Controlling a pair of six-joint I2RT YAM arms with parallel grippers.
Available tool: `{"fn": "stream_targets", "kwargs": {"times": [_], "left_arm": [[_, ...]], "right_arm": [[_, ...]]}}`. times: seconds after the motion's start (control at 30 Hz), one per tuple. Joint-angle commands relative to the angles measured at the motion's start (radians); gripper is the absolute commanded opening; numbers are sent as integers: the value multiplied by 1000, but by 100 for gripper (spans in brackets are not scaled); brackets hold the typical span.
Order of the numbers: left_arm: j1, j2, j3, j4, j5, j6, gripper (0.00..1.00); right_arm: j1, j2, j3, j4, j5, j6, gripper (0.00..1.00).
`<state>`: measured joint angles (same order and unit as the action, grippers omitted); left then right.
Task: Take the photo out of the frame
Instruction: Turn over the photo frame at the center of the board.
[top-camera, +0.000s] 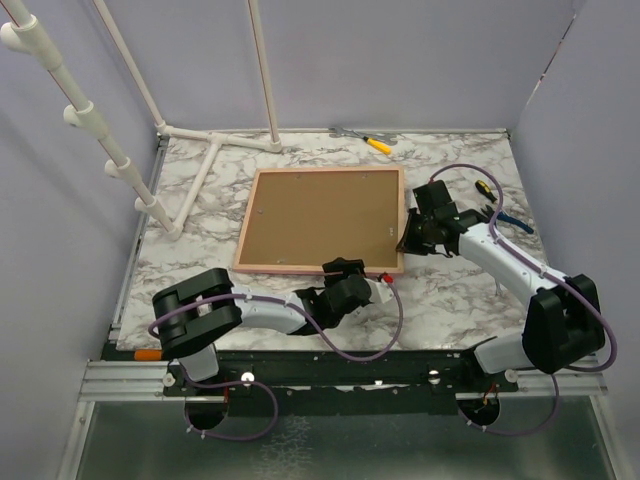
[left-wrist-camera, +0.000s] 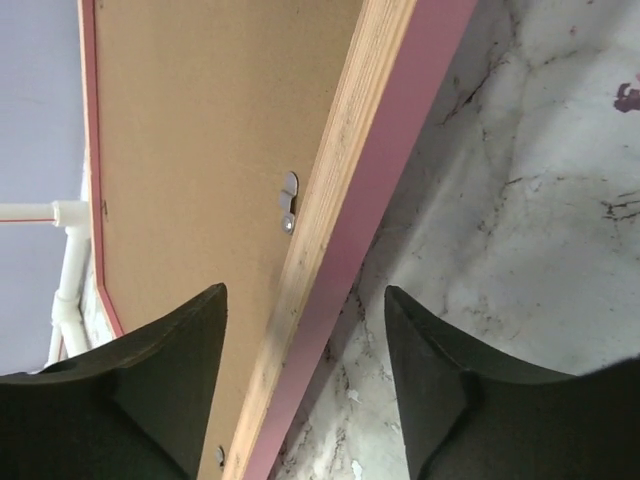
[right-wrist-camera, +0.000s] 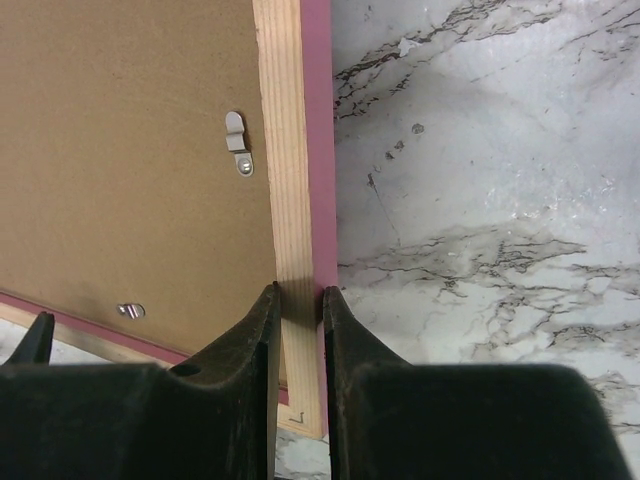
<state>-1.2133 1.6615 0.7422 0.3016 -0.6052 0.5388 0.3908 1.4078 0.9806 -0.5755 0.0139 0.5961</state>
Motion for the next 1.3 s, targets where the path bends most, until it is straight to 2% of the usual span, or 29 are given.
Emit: {"fn": "stream_targets", "kwargs": {"times": [0.0, 0.23, 0.33, 0.53, 0.57, 0.6, 0.77, 0.87, 1.03, 1.13, 1.2, 1.27], "left_arm": [[-7, 35, 19, 73, -85, 30, 61], [-15, 60, 10, 134, -121, 50, 49], [-21, 70, 13, 142, -145, 58, 36], [-30, 57, 6, 145, -176, 40, 2], [-31, 49, 2, 146, -180, 32, 0], [-32, 41, -3, 146, -177, 25, 0], [-40, -4, -28, 149, -170, 1, 0], [-44, -44, -46, 156, -155, -13, 0], [-47, -134, -82, 160, -104, -45, 0], [-49, -192, -104, 160, -75, -55, 0], [-49, -234, -125, 160, -32, -63, 0], [-49, -279, -148, 161, 26, -76, 0]], "right_arm": [[-4, -46, 55, 21, -45, 30, 1], [-4, -65, 46, 23, -54, 37, 1], [-4, -73, 49, 26, -61, 35, 3], [-6, -105, 51, 45, -42, 14, 11], [-7, -122, 46, 57, -41, 13, 13], [-8, -134, 40, 73, -45, 12, 17], [-50, -162, 44, 105, -85, 2, 51], [-88, -162, 69, 105, -119, -12, 66], [-207, -141, 68, 151, -292, -6, 78], [-270, -129, 34, 231, -402, 16, 89], [-280, -115, 17, 287, -470, 32, 98], [-280, -87, 16, 323, -534, 53, 100]]}}
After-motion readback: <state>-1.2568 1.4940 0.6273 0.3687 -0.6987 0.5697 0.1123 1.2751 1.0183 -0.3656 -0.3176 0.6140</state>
